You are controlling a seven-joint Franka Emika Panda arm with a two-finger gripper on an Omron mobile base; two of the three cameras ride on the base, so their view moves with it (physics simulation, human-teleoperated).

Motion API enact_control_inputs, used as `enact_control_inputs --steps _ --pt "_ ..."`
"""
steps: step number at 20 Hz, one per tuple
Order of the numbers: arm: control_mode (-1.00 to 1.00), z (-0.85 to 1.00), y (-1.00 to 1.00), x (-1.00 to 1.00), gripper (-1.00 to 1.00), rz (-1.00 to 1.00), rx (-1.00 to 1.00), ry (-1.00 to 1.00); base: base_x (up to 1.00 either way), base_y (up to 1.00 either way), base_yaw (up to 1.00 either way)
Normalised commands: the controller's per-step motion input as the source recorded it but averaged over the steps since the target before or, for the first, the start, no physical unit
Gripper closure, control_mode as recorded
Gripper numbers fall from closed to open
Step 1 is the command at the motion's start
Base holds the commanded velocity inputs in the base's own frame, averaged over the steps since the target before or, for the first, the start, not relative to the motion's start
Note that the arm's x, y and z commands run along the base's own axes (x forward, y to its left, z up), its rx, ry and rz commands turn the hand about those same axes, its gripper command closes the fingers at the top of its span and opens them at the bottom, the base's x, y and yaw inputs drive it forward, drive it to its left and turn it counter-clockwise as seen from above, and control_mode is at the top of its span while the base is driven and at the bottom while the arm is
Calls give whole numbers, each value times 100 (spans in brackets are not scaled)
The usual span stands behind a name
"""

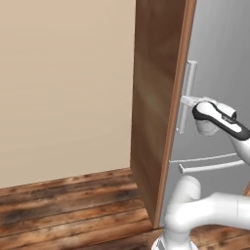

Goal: Gather the onion and sweet potato from the fridge and place them on a tray on the dining counter. Then gather the chicken drumstick and fish from the fridge and place them on the other tray.

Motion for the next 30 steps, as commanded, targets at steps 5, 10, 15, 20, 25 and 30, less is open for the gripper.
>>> enact_control_inputs --steps 5,10,15,20,25,30 --pt "-100 71 -34 0 100 5 4 0 0 0 0" --pt "-100 63 -38 0 100 0 0 3 0 0 0" --pt "-100 48 -74 -28 100 0 0 0 0 0 0" --pt "-100 25 -80 -66 100 0 0 0 0 0 0" --pt "-100 16 -84 -70 100 0 -1 1 0 0 0" --pt "-100 9 -99 -61 100 -10 -13 8 0 0 0"
